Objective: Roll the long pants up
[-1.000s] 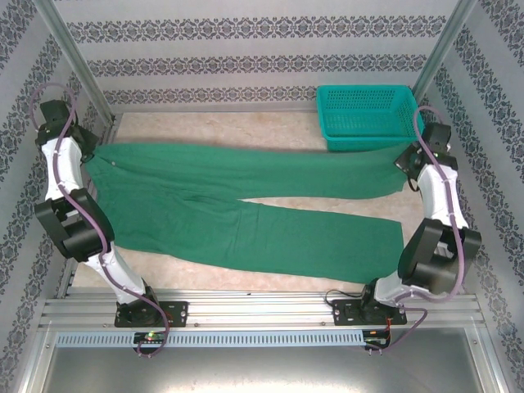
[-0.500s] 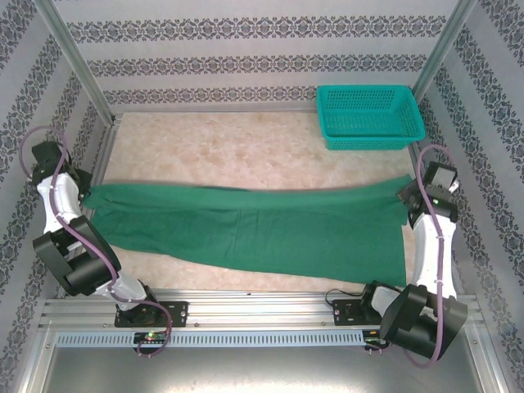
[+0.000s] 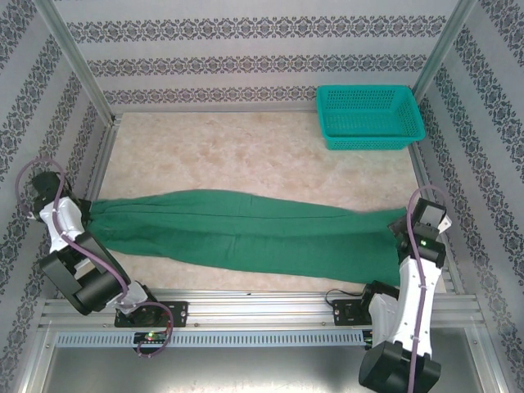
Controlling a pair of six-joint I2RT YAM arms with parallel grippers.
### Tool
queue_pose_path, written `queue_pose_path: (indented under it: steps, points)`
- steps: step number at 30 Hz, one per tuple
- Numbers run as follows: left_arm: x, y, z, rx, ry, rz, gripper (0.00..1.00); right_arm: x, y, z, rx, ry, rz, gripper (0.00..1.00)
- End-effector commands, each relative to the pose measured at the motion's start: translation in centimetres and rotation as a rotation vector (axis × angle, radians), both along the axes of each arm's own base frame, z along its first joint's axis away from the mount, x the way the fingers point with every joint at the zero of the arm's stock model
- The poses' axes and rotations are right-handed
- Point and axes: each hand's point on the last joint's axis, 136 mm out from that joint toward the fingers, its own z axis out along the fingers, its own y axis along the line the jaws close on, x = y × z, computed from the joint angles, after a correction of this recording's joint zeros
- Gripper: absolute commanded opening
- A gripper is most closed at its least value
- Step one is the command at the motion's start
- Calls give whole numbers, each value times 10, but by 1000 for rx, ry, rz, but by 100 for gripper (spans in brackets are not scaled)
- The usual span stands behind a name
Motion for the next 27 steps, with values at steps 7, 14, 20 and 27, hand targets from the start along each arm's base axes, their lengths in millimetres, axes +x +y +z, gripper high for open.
queue_pose_path:
  steps: [7,14,20,27]
  points:
    - [-49,27,6,10,-37,228,0,-33,-19,4,-68,20,-192,0]
    - [-58,26,-17,-66,-80,296,0,-51,-28,-11,-40,47,-321,0]
    - [-61,29,-16,-98,-132,316,47,-57,-27,-11,-12,39,-354,49]
    - [-46,32,13,-79,-257,314,62,-38,-32,28,-41,-51,-310,95]
